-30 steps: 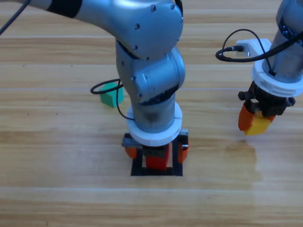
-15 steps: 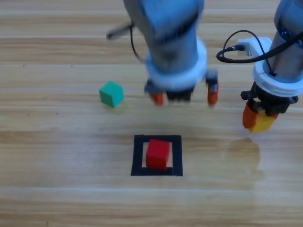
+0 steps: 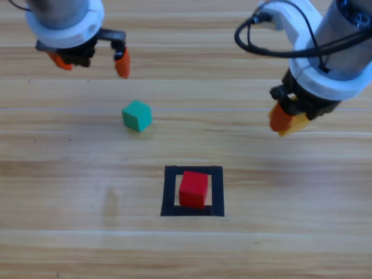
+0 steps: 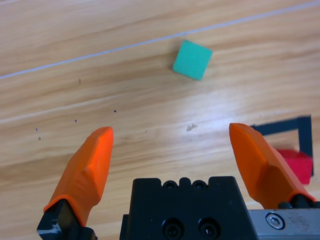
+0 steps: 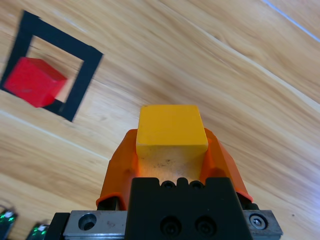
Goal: Stack the blocks in the rectangular block: red at the bottom, yellow in the middle, green on top
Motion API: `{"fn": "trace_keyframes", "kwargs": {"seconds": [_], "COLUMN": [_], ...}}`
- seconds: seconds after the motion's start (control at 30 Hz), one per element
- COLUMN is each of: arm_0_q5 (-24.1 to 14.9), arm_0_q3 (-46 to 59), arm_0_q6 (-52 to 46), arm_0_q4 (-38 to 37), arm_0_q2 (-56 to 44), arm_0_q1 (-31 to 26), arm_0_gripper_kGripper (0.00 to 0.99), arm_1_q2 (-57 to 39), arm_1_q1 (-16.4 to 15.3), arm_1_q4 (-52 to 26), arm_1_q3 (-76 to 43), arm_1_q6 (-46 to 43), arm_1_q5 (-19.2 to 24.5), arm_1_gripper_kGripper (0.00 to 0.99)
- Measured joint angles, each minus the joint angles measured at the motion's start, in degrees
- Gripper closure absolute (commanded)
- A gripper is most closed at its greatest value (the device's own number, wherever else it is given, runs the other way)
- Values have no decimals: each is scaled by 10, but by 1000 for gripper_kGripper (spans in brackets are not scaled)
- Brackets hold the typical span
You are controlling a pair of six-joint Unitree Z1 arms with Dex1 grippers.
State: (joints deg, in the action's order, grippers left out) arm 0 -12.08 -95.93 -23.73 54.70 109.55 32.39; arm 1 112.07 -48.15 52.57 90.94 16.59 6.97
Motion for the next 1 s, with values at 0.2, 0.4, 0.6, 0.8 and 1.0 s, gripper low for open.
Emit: {"fn": "trace_keyframes", "kwargs": {"seconds": [0.2, 0.4, 0.6, 0.8, 1.0], "arm_0_q5": [58, 50, 50, 56, 68], "arm_0_q3": [-54, -194, -196, -212, -216], "arm_0_q6": [119, 141, 154, 162, 192], "arm_0_q4": [74, 232, 236, 236, 236], "arm_0_q2": [-7, 63, 144, 148, 148], "arm_0_q1": [-53, -68, -69, -70, -70], "arm_0_gripper_kGripper": [0, 0, 0, 0, 0], "arm_1_q2": [1, 52, 112, 148, 176], "arm_1_q1": [-7, -16, -49, -81, -86], "arm_1_q4": [9, 53, 58, 61, 71], "arm_1_q3": [40, 124, 148, 203, 230], "arm_1_q6": [31, 86, 144, 204, 258], "arm_1_q5": [-64, -70, -70, -70, -74], "arm_1_gripper_kGripper": [990, 990, 990, 990, 990]}}
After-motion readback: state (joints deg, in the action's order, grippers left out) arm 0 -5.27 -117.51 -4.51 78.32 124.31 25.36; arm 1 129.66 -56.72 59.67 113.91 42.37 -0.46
